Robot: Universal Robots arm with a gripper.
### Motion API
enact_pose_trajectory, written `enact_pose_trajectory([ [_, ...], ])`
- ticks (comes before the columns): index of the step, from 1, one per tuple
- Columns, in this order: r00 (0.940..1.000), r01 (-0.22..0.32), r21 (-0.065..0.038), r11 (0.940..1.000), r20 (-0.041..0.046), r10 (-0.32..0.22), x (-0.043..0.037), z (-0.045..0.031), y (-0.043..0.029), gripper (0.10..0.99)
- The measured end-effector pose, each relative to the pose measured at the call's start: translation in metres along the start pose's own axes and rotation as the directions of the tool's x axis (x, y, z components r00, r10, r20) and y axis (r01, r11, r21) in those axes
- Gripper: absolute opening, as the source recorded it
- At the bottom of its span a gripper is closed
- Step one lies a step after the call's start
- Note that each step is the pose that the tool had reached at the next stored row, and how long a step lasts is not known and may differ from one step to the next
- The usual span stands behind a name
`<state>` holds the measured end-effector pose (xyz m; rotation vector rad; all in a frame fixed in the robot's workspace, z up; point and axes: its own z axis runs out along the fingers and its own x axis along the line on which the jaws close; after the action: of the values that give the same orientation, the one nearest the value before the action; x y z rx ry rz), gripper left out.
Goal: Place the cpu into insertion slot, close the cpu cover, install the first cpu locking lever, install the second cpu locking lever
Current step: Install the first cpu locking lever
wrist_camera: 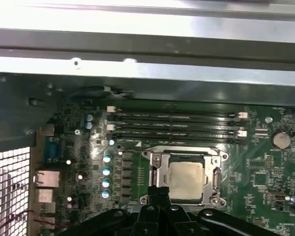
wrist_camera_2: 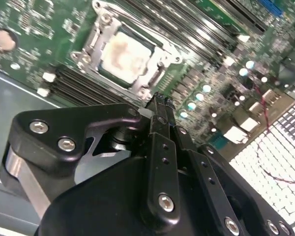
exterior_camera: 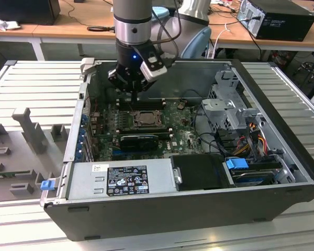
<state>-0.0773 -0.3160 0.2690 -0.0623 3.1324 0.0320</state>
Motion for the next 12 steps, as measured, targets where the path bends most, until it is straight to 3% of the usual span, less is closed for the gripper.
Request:
enact_pose_trajectory([
  [4, 1.0000, 0.001, -0.003, 1.0000, 0.0003, -0.001, 0.0208, 0.0027, 0.0008, 0.106],
  [8, 1.0000, 0.001, -0.010, 1.0000, 0.0005, -0.001, 0.0329, 0.0066, 0.0014, 0.106],
  [12, 1.0000, 0.001, -0.012, 0.9999, 0.0004, -0.001, 0.0360, 0.0093, 0.0035, 0.106],
])
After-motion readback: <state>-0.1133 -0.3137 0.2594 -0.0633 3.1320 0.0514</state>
